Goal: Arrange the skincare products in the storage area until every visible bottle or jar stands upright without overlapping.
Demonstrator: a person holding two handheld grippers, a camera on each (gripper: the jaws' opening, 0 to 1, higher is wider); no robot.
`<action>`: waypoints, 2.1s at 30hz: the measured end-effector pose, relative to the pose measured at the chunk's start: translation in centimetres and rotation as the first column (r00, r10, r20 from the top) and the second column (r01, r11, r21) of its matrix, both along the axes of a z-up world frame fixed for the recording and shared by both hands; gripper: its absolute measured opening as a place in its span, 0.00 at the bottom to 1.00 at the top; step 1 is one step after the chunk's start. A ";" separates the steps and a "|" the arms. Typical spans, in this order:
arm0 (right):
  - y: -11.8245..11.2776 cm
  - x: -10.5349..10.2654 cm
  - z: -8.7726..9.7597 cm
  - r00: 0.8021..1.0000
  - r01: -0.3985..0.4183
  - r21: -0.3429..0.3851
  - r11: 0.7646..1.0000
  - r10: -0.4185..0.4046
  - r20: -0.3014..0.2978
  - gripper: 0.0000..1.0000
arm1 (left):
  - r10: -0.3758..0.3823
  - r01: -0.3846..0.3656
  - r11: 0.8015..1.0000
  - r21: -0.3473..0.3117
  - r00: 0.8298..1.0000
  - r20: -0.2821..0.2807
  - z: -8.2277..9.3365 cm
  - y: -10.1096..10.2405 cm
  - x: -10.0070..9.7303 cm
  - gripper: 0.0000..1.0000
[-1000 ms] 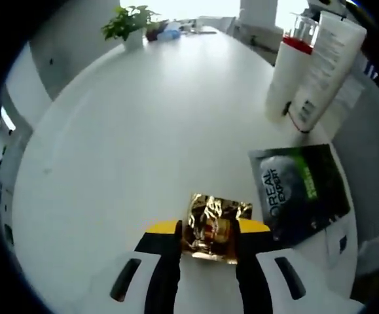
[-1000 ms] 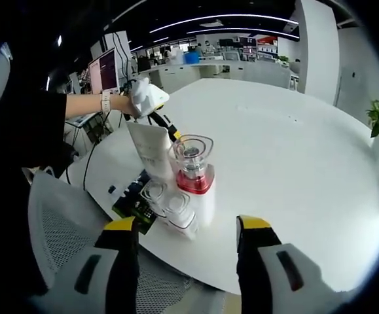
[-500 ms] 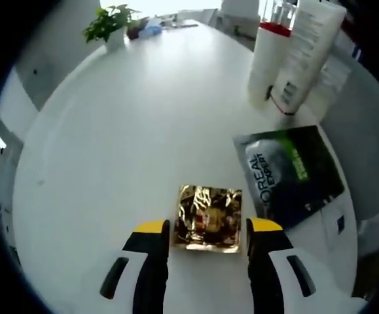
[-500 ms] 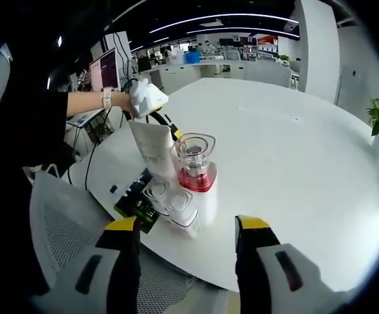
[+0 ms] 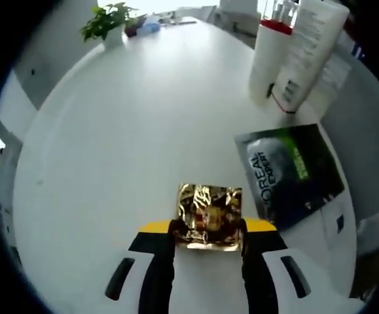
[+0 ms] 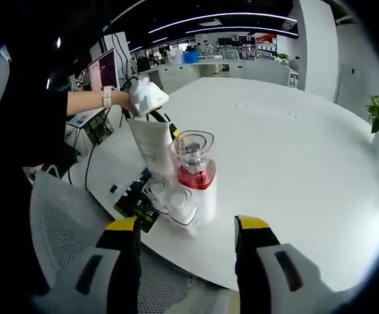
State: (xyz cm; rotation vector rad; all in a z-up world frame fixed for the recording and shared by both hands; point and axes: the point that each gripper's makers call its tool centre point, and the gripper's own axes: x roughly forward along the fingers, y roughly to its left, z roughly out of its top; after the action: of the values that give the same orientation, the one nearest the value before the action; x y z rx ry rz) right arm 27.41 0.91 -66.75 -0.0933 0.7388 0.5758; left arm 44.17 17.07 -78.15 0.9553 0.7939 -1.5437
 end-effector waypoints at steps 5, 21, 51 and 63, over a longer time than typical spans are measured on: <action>-0.1 0.0 0.2 1.000 0.006 -0.001 1.000 -0.006 0.009 0.58 | 0.016 -0.016 1.000 0.009 1.000 0.004 0.0 0.1 -0.1 0.37; 0.1 0.1 0.5 1.000 -0.010 0.001 1.000 0.010 0.018 0.60 | 0.039 -0.039 0.999 0.001 0.998 0.055 0.2 0.6 0.8 0.29; 0.1 0.0 0.2 1.000 -0.016 0.008 1.000 0.016 0.000 0.59 | 0.075 -0.076 0.994 0.075 0.997 0.016 -0.2 1.2 0.6 0.37; 0.2 -0.1 0.3 1.000 -0.017 0.009 1.000 0.017 0.002 0.59 | 0.079 -0.080 0.993 0.086 0.997 0.014 0.0 1.8 -0.3 0.37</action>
State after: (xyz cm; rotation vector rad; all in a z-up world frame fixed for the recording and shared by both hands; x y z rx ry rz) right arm 27.28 1.07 -66.47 -0.0920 0.7340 0.5948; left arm 43.88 18.85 -78.11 0.9829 0.8871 -1.4440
